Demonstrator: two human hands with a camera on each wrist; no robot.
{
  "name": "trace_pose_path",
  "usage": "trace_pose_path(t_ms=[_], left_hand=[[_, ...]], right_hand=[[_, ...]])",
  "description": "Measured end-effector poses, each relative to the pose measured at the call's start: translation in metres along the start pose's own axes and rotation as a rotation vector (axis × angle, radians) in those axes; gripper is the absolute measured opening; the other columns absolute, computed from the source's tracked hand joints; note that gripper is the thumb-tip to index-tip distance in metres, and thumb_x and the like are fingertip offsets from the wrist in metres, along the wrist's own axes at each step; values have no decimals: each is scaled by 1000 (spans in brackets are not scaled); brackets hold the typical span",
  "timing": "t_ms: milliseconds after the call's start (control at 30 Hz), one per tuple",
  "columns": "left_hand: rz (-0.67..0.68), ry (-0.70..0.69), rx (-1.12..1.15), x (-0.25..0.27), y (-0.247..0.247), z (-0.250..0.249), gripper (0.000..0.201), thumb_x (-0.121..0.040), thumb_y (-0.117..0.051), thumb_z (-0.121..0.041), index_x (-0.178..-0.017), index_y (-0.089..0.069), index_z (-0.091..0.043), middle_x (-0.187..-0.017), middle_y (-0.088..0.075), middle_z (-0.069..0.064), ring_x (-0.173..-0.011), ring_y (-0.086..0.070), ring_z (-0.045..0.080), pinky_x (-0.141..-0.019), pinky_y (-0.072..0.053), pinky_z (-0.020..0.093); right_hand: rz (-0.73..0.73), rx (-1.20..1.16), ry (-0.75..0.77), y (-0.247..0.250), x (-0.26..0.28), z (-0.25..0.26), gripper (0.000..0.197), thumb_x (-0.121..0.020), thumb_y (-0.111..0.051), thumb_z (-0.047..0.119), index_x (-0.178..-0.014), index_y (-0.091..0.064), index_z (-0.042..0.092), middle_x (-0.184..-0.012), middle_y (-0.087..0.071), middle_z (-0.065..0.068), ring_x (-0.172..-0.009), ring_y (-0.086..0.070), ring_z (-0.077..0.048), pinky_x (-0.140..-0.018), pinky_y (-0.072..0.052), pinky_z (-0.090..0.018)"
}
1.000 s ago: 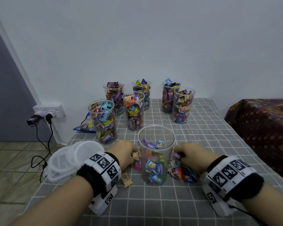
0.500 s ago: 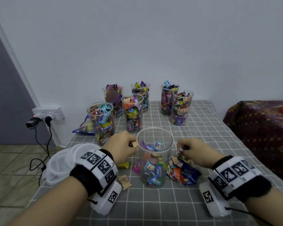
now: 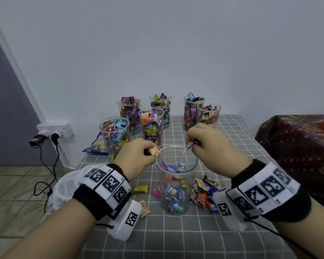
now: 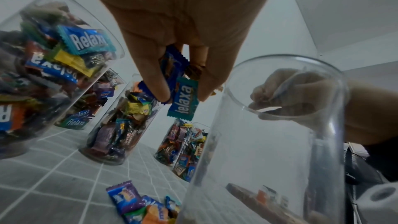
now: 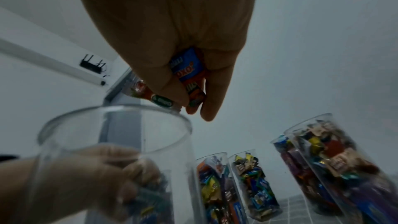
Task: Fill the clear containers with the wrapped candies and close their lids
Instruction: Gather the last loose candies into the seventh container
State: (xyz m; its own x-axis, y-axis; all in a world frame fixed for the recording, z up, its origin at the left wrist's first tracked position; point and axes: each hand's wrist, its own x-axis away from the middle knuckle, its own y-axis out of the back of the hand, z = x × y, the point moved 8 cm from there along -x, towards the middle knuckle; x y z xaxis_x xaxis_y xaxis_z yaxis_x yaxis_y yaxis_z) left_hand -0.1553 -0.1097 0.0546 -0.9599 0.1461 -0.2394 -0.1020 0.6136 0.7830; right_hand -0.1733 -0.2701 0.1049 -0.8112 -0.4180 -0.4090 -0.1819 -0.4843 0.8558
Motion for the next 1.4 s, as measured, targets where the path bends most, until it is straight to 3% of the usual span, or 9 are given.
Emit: trace_pose_path(t_ms=[100, 267, 533, 700, 867, 1000, 1067, 1133, 1400], left_hand=[[-24, -11, 12, 1, 3, -2, 19, -85, -67, -23, -104, -70, -24, -95, -60, -3, -89, -53, 13, -70, -37, 21], [-26, 8, 59, 2, 3, 3, 18, -84, -68, -24, -102, -70, -26, -98, -61, -4, -91, -54, 11, -75, -37, 22], [-105, 44, 187, 1, 11, 7, 18, -80, -69, -13, -95, -72, -22, -91, -67, -4, -87, -59, 15, -82, -48, 34], [-133, 66, 292, 0, 16, 12, 19, -80, -68, -11, -95, -71, -22, -76, -59, -7, -64, -50, 12, -67, -41, 33], [-207, 22, 362, 2, 31, 1, 23, -79, -68, -10, -96, -70, -25, -86, -63, -2, -71, -55, 17, -73, -50, 44], [-175, -60, 374, 2, 34, -25, 25, -80, -67, -6, -96, -68, -26, -84, -60, -10, -64, -56, -1, -64, -47, 22], [-132, -93, 372, 4, 29, -38, 25, -81, -68, -6, -94, -69, -26, -84, -61, -15, -64, -57, -6, -62, -48, 18], [-92, -134, 324, 6, 22, -50, 24, -80, -69, -9, -93, -68, -30, -92, -64, -14, -82, -60, 1, -78, -51, 27], [61, -214, -25, 8, 2, -73, 33, -82, -65, -18, -115, -65, -25, -105, -60, -6, -96, -55, 10, -87, -44, 33]], right_hand=[[39, 55, 54, -12, 3, 16, 12, -87, -47, 3, -86, -57, 10, -95, -52, -5, -84, -49, -23, -72, -40, -37], [82, 83, 66, -21, 4, 23, 14, -87, -45, 4, -90, -58, 9, -102, -53, -7, -93, -50, -26, -78, -42, -41], [141, -140, 30, -28, 11, 23, 25, -85, -59, 13, -110, -61, 16, -120, -56, 1, -103, -51, -13, -90, -40, -28], [67, -333, -52, -28, 19, 9, 42, -85, -66, 34, -124, -54, 22, -130, -49, 11, -114, -39, 5, -92, -25, -1], [102, -754, -278, -55, 37, -22, 95, -58, -69, 68, -138, -32, 34, -142, -40, 17, -130, -37, 4, -106, -31, -23], [173, -911, -314, -78, 43, -31, 104, -38, -76, 76, -127, -36, 41, -136, -46, 17, -127, -43, 2, -106, -37, -29], [184, -948, -314, -83, 44, -31, 94, -40, -81, 68, -121, -38, 44, -132, -49, 16, -124, -47, 3, -102, -41, -25], [180, -968, -314, -83, 44, -32, 83, -46, -80, 53, -119, -40, 43, -130, -50, 15, -121, -48, 4, -98, -43, -21], [147, -1019, -261, -81, 40, -33, 77, -58, -80, 39, -127, -46, 29, -128, -58, 8, -121, -54, -7, -101, -45, -32]])
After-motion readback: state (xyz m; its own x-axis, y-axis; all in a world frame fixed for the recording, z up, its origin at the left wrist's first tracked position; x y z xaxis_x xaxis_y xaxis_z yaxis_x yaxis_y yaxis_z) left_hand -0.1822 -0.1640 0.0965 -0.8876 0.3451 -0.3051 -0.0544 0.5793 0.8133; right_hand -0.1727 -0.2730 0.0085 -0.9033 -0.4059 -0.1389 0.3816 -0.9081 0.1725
